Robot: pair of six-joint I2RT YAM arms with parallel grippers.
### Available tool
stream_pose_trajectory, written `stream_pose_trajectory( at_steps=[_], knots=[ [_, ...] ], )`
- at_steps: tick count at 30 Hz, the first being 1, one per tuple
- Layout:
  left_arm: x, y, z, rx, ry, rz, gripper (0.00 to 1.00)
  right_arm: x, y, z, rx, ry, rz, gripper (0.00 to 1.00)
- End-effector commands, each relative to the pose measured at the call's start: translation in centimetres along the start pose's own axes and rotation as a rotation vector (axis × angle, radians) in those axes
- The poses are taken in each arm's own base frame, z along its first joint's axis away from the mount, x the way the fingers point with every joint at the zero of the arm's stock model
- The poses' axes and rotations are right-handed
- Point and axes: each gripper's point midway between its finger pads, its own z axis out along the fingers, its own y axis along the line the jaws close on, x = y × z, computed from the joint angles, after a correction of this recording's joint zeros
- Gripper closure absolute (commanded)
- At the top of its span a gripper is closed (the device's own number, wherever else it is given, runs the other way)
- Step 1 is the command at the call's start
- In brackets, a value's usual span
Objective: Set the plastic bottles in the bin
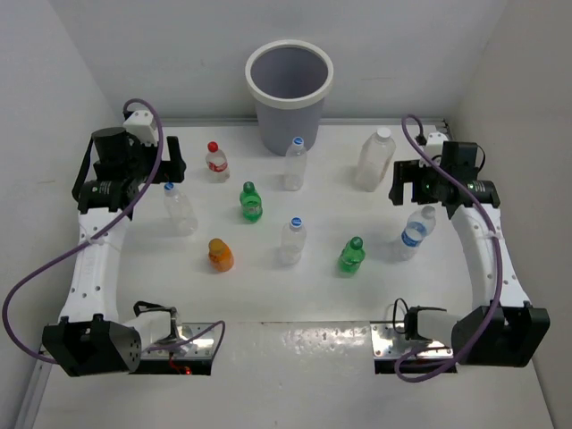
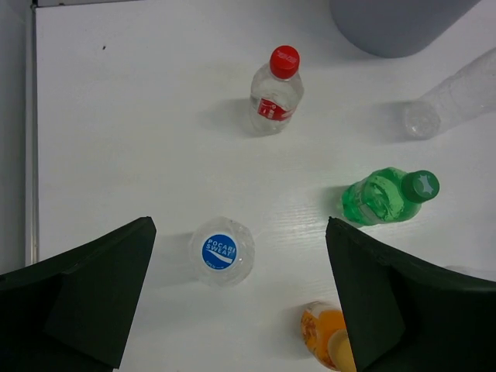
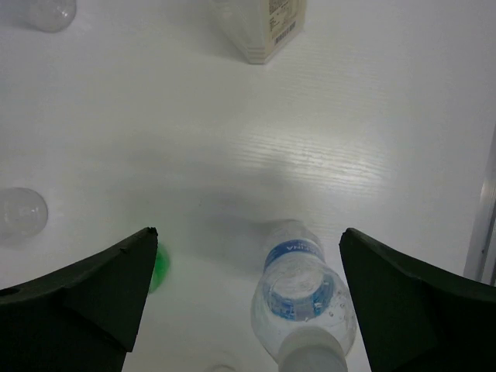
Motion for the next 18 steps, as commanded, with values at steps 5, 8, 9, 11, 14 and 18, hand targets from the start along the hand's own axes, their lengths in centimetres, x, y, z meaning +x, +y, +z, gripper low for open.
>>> stream_pose_trajectory(
  at_steps=[5, 8, 9, 11, 14, 18],
  knots=[
    [-1.9, -0.9, -0.6, 0.090, -0.061, 0.018, 0.01, -6.8, -0.7, 0.8, 0.013, -0.152, -0.024, 0.01],
    [-1.8, -1.3, -0.1, 0.132, -0.051, 0.011, 0.01, -9.2, -0.6, 2.0, -0.016, -0.179, -0.046, 0.01],
    [-1.8, -1.7, -0.1, 0.156, -0.054, 0.021, 0.01, -10.0, -0.3, 2.0, -0.032, -0.193, -0.057, 0.01],
    [-1.9, -1.6, -0.2, 0.165, -0.056, 0.017, 0.01, -11.4, -0.1, 3.4, -0.051, -0.206, -0.067, 0.01],
    [-1.9, -1.7, 0.2, 0.175, -0.047, 0.014, 0.01, -12.8, 0.4, 4.9, -0.070, -0.225, -0.065, 0.01],
    [-1.8, -1.2, 0.7, 0.167, -0.038, 0.007, 0.01, -14.3, 0.5, 6.4, -0.044, -0.265, -0.072, 0.01]
  ],
)
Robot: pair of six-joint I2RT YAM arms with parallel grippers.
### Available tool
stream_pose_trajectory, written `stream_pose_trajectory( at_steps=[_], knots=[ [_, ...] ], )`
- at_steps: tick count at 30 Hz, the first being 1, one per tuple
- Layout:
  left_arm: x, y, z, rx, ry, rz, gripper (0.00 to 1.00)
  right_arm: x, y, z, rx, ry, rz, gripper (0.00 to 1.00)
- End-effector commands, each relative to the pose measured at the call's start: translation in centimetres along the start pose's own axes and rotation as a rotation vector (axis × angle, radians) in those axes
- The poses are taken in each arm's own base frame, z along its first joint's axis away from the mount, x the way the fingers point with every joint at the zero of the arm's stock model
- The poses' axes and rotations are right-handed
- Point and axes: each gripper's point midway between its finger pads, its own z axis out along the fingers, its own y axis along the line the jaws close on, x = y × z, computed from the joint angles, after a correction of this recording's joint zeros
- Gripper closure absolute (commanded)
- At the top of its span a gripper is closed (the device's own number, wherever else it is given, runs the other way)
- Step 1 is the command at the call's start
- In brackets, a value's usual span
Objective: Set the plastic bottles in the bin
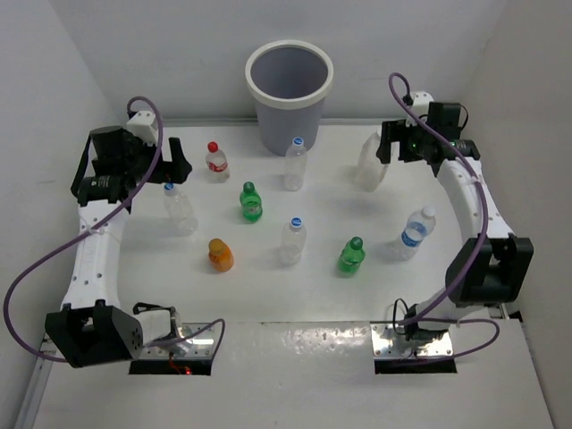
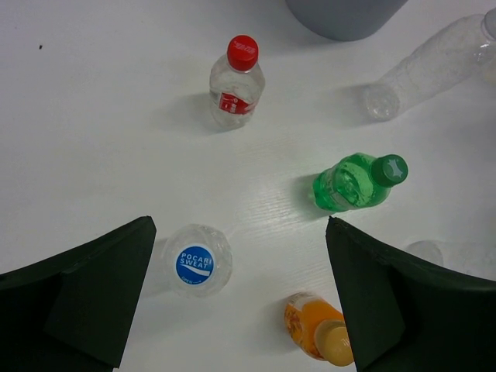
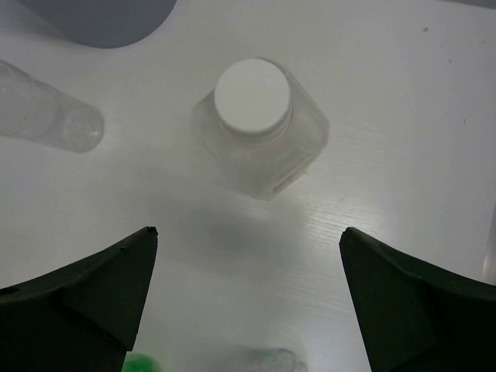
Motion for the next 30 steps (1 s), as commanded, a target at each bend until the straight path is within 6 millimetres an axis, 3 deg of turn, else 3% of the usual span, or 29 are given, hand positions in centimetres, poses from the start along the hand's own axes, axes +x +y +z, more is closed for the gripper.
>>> stream_pose_trajectory(
  at_steps=[1, 7, 8, 10, 18, 19, 26, 29, 30],
  knots=[
    [-2.4, -0.1, -0.2, 0.024, -0.058, 0.021, 0.01, -4.0, 0.4, 1.1, 0.014, -0.125, -0.032, 0.01],
    [-2.1, 0.4, 0.5, 0.028, -0.040, 0.009, 0.01, -4.5, -0.7, 3.5, 0.050, -0.138, -0.016, 0.01],
    [-2.1, 0.4, 0.5, 0.028, -0.040, 0.008, 0.01, -4.4, 0.5, 4.0, 0.031, -0.132, -0.028, 0.01],
    [-1.7, 0.9, 1.0, 0.022, -0.025, -0.003, 0.01, -4.6, 0.4, 4.7, 0.038, -0.145, -0.030, 0.04],
    [-1.3, 1.1, 1.5, 0.035, -0.009, -0.015, 0.01, -5.5, 0.1, 6.5, 0.038, -0.163, -0.041, 0.25],
    [-1.3, 1.1, 1.5, 0.035, -0.009, -0.015, 0.01, -6.3, 0.2, 6.3, 0.039, -0.181, -0.041, 0.27],
    [-0.3, 0.9, 1.7, 0.046, 0.015, -0.027, 0.01, -6.2, 1.0, 6.4, 0.029, -0.177, -0.065, 0.46],
    [-0.3, 1.3, 1.6, 0.038, 0.014, -0.031, 0.01, -5.8, 1.0, 6.2, 0.032, -0.174, -0.085, 0.57],
    [-0.3, 1.3, 1.6, 0.038, 0.014, -0.031, 0.01, -5.9, 1.1, 6.0, 0.034, -0.175, -0.087, 0.65]
  ],
)
